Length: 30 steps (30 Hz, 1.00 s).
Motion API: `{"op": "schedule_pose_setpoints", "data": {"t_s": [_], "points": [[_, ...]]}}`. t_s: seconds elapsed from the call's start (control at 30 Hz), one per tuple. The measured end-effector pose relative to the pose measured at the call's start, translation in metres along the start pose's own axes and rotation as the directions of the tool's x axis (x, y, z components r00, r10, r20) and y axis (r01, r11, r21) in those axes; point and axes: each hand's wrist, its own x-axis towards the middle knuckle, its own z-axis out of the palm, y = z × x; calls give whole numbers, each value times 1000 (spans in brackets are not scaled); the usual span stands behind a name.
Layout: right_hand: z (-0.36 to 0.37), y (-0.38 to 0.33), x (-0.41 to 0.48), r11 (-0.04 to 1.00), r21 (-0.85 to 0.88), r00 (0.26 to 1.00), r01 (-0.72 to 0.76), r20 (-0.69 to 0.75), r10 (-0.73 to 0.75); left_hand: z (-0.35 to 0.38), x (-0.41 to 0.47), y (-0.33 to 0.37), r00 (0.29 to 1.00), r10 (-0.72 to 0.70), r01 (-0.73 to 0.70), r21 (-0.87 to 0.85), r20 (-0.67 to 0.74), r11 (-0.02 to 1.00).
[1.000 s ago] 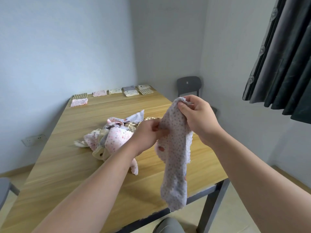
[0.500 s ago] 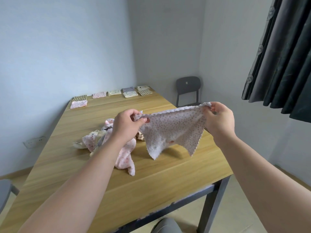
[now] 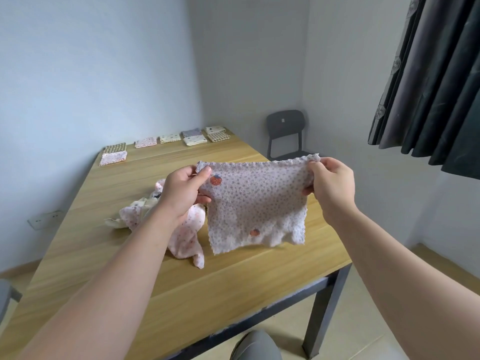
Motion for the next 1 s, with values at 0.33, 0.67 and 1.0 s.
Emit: {"op": "schedule_pose_setpoints", "data": {"t_s": [0.33, 0.67, 1.0], "points": [[13, 8, 6, 999, -40, 999, -17, 37, 19, 1, 2, 1, 1000, 4, -3, -155, 10, 988], [-3, 32, -40, 984, -172, 999, 45, 4, -45, -19, -38, -32, 994, 14, -18, 33, 109, 999], [-19, 99, -94, 903, -425, 983, -64, 130, 131, -10, -105, -100, 989, -28, -32, 403, 143, 914]]}}
